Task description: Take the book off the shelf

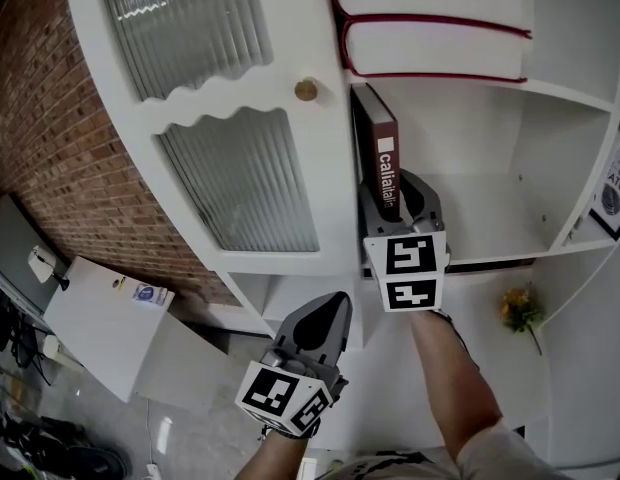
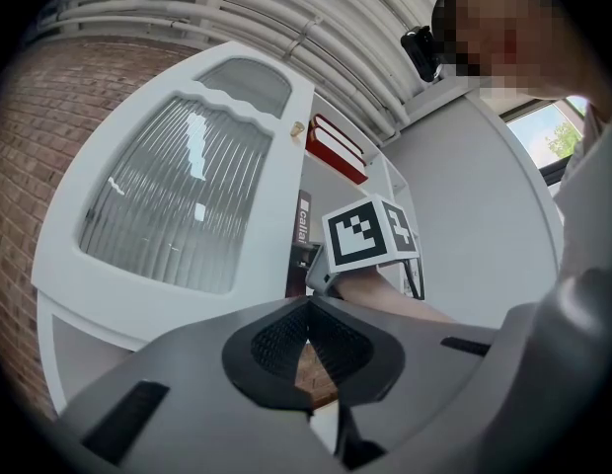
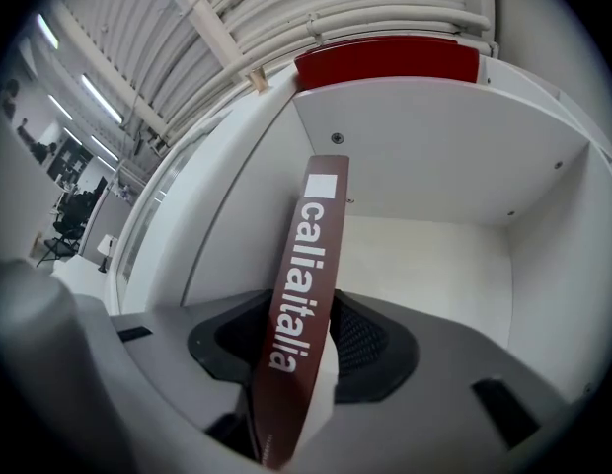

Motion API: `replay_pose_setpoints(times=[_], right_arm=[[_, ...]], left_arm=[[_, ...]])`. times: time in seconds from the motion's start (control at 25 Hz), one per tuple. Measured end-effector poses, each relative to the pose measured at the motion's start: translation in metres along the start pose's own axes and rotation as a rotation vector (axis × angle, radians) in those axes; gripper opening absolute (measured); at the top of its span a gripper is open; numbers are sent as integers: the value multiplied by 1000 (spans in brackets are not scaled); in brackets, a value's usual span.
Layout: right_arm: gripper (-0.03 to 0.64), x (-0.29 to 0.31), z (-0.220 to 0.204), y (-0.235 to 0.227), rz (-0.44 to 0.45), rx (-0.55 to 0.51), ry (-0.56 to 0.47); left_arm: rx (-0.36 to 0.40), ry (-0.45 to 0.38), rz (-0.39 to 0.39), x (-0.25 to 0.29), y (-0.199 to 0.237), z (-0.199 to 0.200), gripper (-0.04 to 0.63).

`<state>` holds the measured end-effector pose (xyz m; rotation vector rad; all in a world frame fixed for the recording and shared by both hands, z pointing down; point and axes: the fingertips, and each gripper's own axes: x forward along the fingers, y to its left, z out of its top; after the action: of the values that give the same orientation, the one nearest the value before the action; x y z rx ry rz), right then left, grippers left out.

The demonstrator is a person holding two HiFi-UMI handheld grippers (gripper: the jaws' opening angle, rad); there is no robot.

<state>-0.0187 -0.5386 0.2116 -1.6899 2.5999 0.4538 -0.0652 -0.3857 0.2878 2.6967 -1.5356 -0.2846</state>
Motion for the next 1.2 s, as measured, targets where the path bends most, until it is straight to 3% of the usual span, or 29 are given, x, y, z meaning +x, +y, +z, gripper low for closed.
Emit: replay_pose_setpoints(times=[0.32, 1.2], right_arm=[[146, -29, 2, -16, -18, 4, -59], [144, -158, 18, -19, 39, 303, -190]], left_arm=[[-8, 6, -27, -5, -7, -4, 11], [-33, 8, -179, -40, -55, -6, 11]])
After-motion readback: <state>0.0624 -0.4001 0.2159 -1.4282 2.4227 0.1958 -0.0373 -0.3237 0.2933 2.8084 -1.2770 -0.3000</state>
